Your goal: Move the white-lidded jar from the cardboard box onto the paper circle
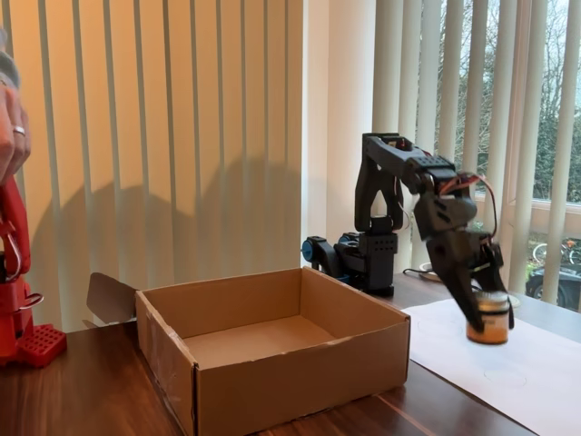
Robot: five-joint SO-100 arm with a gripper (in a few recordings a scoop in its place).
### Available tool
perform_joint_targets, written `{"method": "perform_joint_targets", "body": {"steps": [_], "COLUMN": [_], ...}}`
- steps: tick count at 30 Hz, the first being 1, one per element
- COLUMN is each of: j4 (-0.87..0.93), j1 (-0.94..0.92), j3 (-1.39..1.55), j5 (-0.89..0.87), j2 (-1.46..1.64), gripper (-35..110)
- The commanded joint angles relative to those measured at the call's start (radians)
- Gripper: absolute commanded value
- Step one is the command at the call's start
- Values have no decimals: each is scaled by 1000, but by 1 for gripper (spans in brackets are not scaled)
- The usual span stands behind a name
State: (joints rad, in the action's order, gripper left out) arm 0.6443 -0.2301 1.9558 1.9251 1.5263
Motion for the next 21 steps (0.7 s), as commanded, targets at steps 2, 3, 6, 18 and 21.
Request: {"method": "perform_joint_targets", "body": {"steps": [2,3,6,18,21], "j4": [-14,-14,-14,-28,-28], "j1": [2,8,29,97,86], "j3": [-133,-141,-158,-187,-186], "j5": [-32,-43,-80,-132,-120], "j2": [-64,-80,-100,-86,-86], "gripper": [1,1,1,1,1]}}
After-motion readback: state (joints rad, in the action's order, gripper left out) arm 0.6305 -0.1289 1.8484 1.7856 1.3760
